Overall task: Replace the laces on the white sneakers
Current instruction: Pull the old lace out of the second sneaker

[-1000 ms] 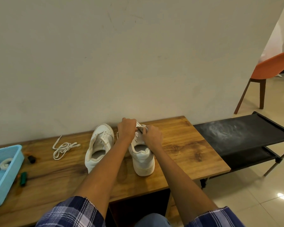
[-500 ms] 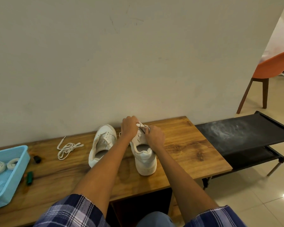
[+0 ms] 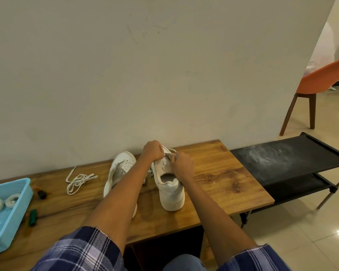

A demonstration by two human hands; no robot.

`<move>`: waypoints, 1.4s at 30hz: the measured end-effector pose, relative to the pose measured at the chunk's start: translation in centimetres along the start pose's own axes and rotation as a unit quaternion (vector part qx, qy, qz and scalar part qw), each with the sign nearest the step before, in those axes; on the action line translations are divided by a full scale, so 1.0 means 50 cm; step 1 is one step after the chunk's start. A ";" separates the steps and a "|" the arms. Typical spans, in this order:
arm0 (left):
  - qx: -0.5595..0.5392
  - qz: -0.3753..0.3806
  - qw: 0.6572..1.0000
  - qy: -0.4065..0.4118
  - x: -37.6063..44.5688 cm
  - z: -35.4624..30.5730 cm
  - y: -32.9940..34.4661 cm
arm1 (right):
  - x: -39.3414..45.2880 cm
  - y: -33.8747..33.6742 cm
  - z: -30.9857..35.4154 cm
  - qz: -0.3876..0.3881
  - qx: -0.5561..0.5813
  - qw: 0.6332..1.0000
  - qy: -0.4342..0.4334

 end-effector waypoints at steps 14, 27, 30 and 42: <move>-0.638 -0.208 0.733 -0.109 -0.026 0.030 -0.045 | -0.003 -0.005 -0.002 -0.005 -0.015 1.000 -0.001; 0.140 -0.076 0.987 -0.010 -0.032 -0.035 0.013 | -0.001 -0.007 -0.003 0.005 0.003 1.000 0.002; 0.179 -0.071 0.981 0.008 -0.035 -0.041 0.015 | -0.002 -0.007 -0.004 0.002 0.008 1.000 0.003; 0.042 -0.013 0.999 -0.023 -0.022 -0.013 0.015 | -0.008 -0.014 -0.004 -0.006 0.017 1.000 0.002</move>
Point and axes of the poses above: each hand's wrist, its own x-axis towards the middle knuckle, its own y-axis out of the palm, z = x × y, the point moved 6 cm from there along x, towards the middle knuckle, and after that the axes turned 12 degrees about -x, right-handed, at the moved point
